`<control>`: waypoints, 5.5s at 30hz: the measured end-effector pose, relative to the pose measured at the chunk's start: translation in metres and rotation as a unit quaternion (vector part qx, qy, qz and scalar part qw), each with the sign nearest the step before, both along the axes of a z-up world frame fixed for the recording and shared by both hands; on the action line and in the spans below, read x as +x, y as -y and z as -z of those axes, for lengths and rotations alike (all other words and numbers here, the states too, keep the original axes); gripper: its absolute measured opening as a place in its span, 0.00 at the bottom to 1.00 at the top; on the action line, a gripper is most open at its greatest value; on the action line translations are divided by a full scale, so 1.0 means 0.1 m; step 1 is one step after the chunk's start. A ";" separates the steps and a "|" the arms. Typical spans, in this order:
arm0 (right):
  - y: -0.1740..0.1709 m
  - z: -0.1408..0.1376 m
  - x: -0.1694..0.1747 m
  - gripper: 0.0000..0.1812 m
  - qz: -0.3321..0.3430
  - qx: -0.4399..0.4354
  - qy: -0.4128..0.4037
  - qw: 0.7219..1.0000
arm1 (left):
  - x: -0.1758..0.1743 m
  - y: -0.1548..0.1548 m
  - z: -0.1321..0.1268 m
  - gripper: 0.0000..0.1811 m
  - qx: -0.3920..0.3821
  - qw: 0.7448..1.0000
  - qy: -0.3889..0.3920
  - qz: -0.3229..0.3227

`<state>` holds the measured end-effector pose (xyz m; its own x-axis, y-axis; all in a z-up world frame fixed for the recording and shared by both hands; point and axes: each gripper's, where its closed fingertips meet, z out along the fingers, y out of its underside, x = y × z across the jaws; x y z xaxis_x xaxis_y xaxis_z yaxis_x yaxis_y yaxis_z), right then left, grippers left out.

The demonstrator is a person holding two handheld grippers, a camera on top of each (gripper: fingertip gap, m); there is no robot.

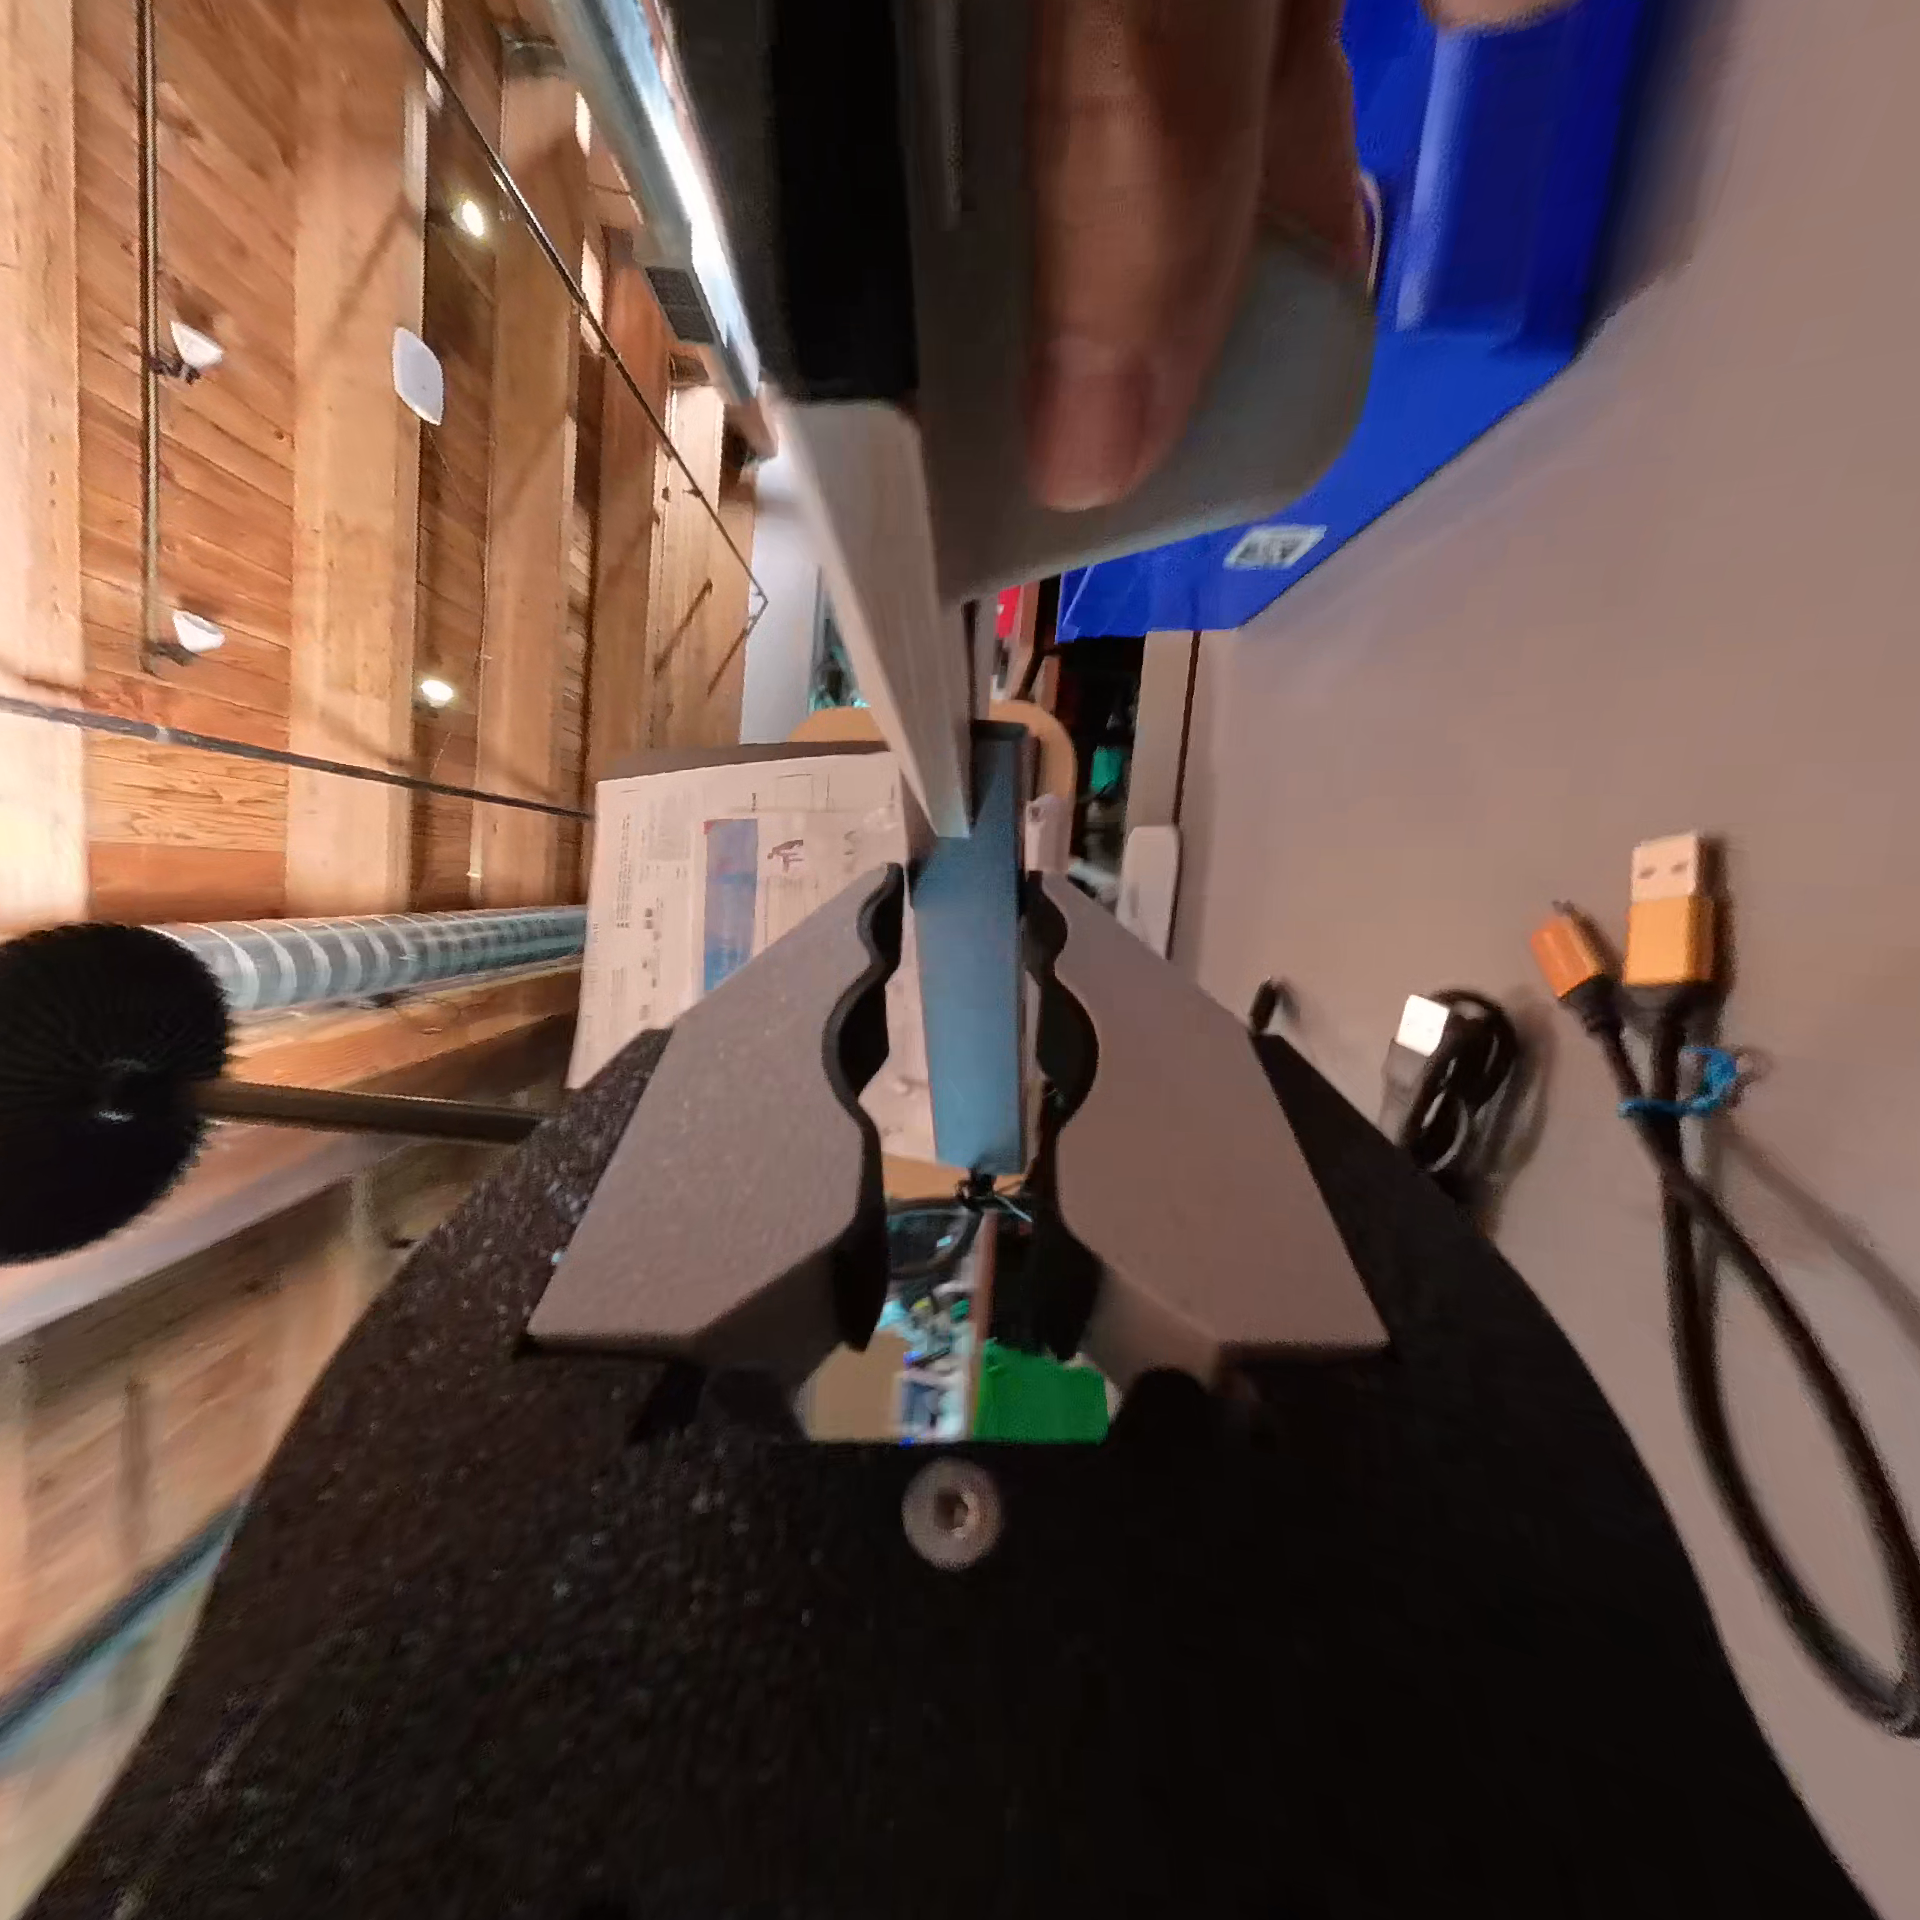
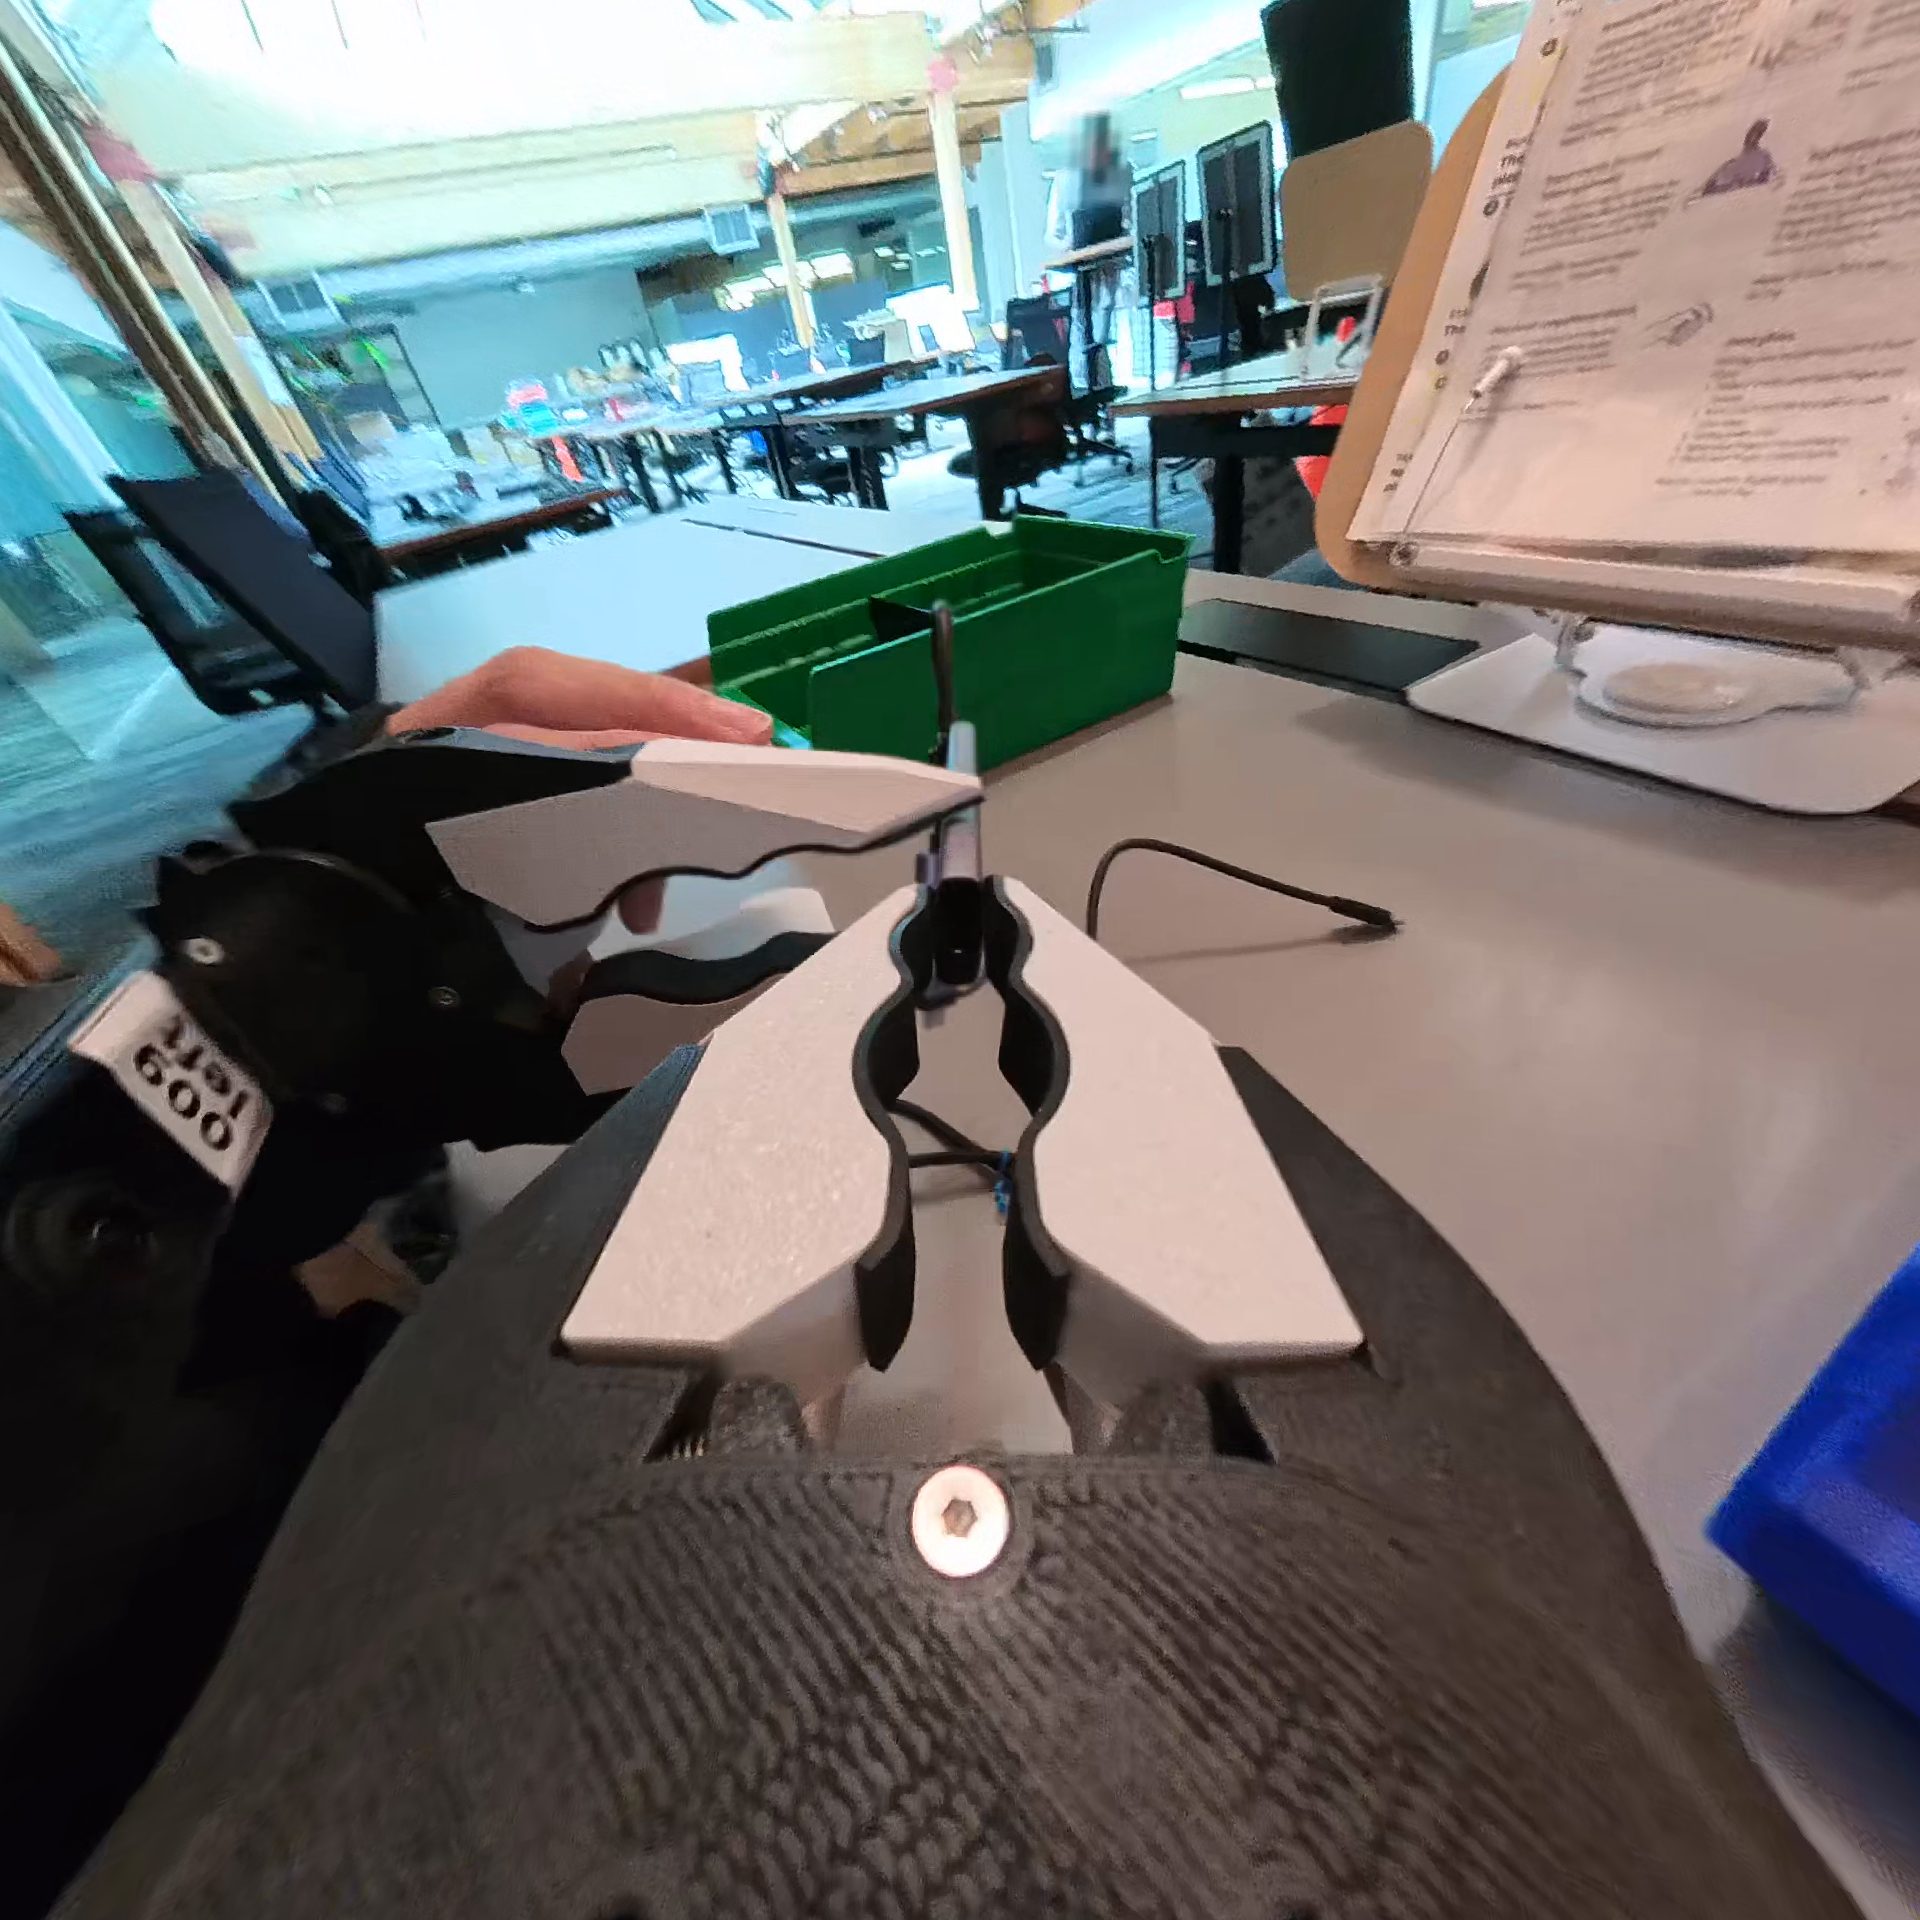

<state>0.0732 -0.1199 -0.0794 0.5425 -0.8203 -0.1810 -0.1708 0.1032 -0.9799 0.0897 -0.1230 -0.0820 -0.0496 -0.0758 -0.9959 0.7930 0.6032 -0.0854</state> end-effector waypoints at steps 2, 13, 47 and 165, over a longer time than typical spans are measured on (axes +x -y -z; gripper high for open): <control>0.04 -0.01 -0.01 0.04 -0.017 0.045 -0.011 0.999 | -0.02 -0.03 -0.05 0.19 -0.046 0.996 -0.067 0.031; 0.35 -0.10 -0.17 0.04 -0.144 0.309 -0.082 0.937 | 0.12 -0.70 -0.50 0.24 -0.167 0.886 -0.366 0.230; -0.07 0.28 -0.26 0.20 -0.112 -0.178 0.235 0.949 | -0.06 -0.45 0.33 0.04 -0.068 0.193 -0.964 0.169; 0.24 0.06 -0.11 0.12 0.064 0.010 0.233 0.970 | 0.19 -0.21 0.40 0.24 -0.237 0.168 -0.937 0.192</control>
<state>0.0618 -0.1442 -0.0850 0.4638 -0.8849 0.0428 0.3057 0.1145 -0.9452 0.1086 -0.1019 -0.1219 -0.3349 0.2433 0.9103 -0.9227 0.1111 -0.3692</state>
